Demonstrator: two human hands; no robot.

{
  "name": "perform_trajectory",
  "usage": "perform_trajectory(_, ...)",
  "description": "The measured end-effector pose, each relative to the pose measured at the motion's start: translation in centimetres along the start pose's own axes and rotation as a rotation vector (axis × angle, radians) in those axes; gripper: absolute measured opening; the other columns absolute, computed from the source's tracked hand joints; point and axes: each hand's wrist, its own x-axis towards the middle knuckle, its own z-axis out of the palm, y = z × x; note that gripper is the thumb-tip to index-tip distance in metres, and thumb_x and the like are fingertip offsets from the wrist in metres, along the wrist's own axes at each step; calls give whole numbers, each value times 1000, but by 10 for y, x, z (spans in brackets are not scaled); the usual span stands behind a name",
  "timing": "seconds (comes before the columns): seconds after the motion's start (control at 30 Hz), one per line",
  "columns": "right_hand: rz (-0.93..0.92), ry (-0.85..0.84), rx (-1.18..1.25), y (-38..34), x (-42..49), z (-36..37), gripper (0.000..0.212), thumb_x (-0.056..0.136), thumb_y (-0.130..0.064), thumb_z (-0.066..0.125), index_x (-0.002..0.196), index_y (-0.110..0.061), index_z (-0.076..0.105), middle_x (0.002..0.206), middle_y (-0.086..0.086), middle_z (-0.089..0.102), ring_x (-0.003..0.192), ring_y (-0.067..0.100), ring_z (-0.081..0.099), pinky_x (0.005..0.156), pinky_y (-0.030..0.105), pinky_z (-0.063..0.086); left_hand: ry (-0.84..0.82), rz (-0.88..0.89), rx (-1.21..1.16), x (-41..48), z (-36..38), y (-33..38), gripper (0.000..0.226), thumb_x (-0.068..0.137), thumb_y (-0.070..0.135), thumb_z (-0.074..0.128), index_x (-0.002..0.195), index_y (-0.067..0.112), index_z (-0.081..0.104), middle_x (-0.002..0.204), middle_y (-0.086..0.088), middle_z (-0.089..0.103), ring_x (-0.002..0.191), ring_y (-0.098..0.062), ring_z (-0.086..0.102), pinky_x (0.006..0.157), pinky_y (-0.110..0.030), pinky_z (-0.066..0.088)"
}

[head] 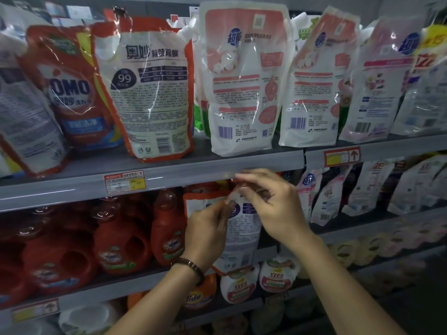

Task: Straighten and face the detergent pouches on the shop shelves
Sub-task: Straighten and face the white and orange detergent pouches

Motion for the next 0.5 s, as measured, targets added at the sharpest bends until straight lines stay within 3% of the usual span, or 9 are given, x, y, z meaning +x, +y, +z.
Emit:
perform_trajectory(0.07, 13, 137, -26, -4, -5, -4, 26, 94, -18, 80, 120, -15, 78, 117, -5, 72, 100, 9, 72, 83, 28, 60, 44, -3, -48, 0, -9, 3, 59, 103, 70, 36, 94, 23, 71, 58, 7, 62, 50, -8, 56, 48, -36, 42)
perform_trajectory(0.13, 69, 268, -79, -7, -10, -8, 18, 92, -23, 82, 106, -14, 73, 99, -3, 68, 84, 8, 67, 72, 24, 57, 85, -7, -87, 2, -20, 10, 56, 102, 66, 41, 86, 21, 69, 54, 7, 56, 47, -10, 51, 47, -32, 36)
perform_trajectory(0.2, 208, 306, -112, -8, -15, -11, 25, 89, -33, 82, 93, -18, 62, 82, -3, 62, 71, 9, 60, 62, 25, 51, 122, -5, -99, 4, -33, 15, 49, 104, 58, 49, 78, 20, 64, 55, 5, 58, 50, -15, 54, 48, -33, 38)
perform_trajectory(0.27, 381, 221, -80, -6, -17, -12, 35, 83, -44, 84, 95, -23, 58, 84, -7, 65, 74, 7, 62, 65, 27, 53, 146, -4, -139, 8, -47, 19, 37, 106, 48, 57, 81, 23, 68, 61, 11, 66, 55, -10, 60, 50, -30, 43)
perform_trajectory(0.37, 524, -8, 42, -11, -13, -12, 52, 76, -61, 85, 113, -33, 62, 105, -16, 74, 97, 1, 70, 84, 31, 58, 152, -26, -188, 13, -70, 27, 29, 105, 42, 61, 82, 27, 73, 64, 27, 66, 57, 8, 57, 54, -15, 38)
perform_trajectory(0.43, 526, -139, 149, -21, -8, -9, 53, 74, -64, 83, 115, -38, 63, 108, -20, 76, 98, 1, 72, 80, 32, 58, 163, -39, -242, 15, -87, 31, 27, 104, 41, 61, 88, 25, 77, 72, 31, 71, 67, 13, 62, 59, -11, 42)
perform_trajectory(0.5, 486, -248, 267, -34, -1, -2, 45, 79, -53, 84, 116, -36, 65, 110, -17, 77, 84, 4, 73, 68, 25, 56, 172, -43, -293, 17, -104, 36, 29, 103, 41, 61, 98, 20, 81, 85, 24, 78, 80, 6, 71, 68, -20, 54)
